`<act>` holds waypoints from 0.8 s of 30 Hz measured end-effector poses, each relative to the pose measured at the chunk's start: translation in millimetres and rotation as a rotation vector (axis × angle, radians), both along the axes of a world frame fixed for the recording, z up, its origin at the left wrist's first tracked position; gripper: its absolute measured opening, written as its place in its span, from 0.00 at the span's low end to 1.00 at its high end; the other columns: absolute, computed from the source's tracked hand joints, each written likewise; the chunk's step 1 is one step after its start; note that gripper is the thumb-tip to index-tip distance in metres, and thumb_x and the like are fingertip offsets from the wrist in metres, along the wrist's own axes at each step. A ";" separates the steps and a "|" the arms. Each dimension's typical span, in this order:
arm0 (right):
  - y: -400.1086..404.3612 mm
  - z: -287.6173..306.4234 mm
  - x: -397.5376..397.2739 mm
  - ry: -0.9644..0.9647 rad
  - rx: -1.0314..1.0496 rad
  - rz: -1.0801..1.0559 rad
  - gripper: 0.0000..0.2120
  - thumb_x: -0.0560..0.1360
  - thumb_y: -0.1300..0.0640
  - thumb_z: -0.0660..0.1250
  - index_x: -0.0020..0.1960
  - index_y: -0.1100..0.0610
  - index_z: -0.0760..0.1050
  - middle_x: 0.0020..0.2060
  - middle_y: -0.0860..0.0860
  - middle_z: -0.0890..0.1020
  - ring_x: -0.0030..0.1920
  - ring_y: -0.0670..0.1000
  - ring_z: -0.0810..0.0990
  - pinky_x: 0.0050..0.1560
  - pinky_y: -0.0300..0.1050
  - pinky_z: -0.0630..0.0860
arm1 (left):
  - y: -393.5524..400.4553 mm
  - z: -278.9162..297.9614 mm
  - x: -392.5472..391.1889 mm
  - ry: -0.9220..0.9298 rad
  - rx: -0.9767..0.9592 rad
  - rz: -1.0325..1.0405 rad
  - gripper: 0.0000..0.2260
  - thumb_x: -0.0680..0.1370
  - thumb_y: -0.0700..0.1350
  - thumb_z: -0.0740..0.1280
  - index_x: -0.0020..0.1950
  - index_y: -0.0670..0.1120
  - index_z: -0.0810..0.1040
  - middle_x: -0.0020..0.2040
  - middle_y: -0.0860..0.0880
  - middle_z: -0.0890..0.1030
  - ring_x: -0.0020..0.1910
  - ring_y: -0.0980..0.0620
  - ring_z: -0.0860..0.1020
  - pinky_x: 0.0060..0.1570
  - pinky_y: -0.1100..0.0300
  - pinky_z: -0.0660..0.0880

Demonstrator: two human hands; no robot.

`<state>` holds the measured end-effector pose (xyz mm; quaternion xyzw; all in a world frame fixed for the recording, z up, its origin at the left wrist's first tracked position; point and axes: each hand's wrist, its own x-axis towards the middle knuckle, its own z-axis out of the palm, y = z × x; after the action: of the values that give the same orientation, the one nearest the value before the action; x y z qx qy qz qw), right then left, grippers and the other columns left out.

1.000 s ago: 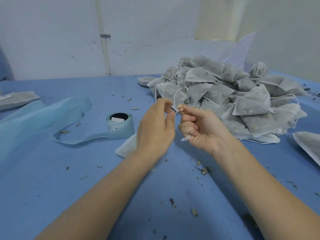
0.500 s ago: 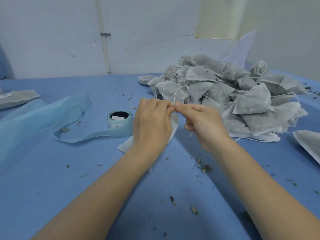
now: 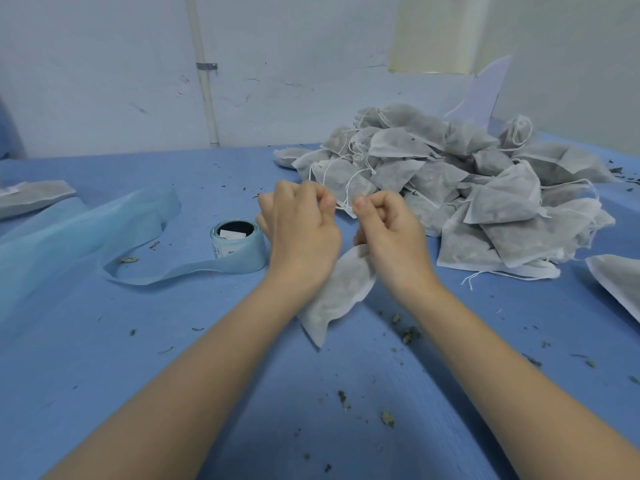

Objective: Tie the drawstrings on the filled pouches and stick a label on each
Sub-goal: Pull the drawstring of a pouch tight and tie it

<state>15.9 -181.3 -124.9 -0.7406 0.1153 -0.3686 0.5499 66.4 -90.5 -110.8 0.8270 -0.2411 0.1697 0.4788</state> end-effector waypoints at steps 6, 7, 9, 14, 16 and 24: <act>-4.6 6.0 -2.0 -0.033 0.017 0.061 0.08 0.74 0.55 0.72 0.36 0.47 0.80 0.25 0.46 0.66 0.32 0.50 0.65 0.40 0.51 0.71 | 7.0 5.6 9.1 0.040 -0.015 0.035 0.07 0.81 0.43 0.58 0.52 0.47 0.75 0.54 0.48 0.69 0.62 0.47 0.62 0.55 0.61 0.55; -6.1 6.8 -3.1 -0.041 0.020 0.048 0.08 0.74 0.55 0.72 0.37 0.47 0.81 0.23 0.44 0.67 0.31 0.48 0.66 0.39 0.49 0.72 | 7.5 5.8 8.9 0.053 -0.026 0.006 0.06 0.81 0.45 0.59 0.51 0.48 0.75 0.53 0.49 0.68 0.61 0.48 0.63 0.56 0.61 0.57; -9.6 8.8 -4.5 -0.067 0.040 -0.021 0.06 0.74 0.55 0.72 0.39 0.48 0.81 0.21 0.40 0.72 0.26 0.43 0.69 0.35 0.41 0.73 | 8.0 4.9 7.7 0.081 -0.064 -0.050 0.03 0.80 0.47 0.61 0.48 0.51 0.73 0.49 0.51 0.67 0.57 0.49 0.65 0.55 0.61 0.60; -24.1 12.1 -1.7 -0.222 0.396 -0.217 0.03 0.74 0.57 0.72 0.41 0.54 0.81 0.19 0.40 0.72 0.22 0.41 0.67 0.28 0.35 0.69 | 4.1 -0.9 5.0 0.481 -0.073 -0.125 0.18 0.75 0.62 0.62 0.50 0.47 0.71 0.47 0.48 0.75 0.49 0.47 0.74 0.43 0.57 0.66; -25.4 11.7 -0.7 -0.279 0.482 -0.269 0.05 0.74 0.57 0.72 0.40 0.53 0.81 0.19 0.41 0.70 0.22 0.42 0.65 0.27 0.36 0.67 | 1.9 -3.4 -0.1 0.687 -0.001 -0.203 0.27 0.72 0.67 0.61 0.50 0.42 0.74 0.46 0.45 0.78 0.44 0.46 0.77 0.39 0.57 0.68; -32.6 5.5 -6.0 -0.173 0.312 -0.227 0.05 0.74 0.53 0.71 0.40 0.50 0.81 0.21 0.41 0.72 0.25 0.41 0.69 0.31 0.34 0.69 | -6.4 -14.2 -3.3 1.088 -0.729 -0.513 0.13 0.68 0.40 0.75 0.48 0.34 0.80 0.45 0.40 0.84 0.42 0.47 0.84 0.43 0.58 0.81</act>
<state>9.8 -213.9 -119.4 -0.5943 0.2061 -0.4682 0.6206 63.1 -96.8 -125.0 0.4986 -0.0824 -0.3163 0.8029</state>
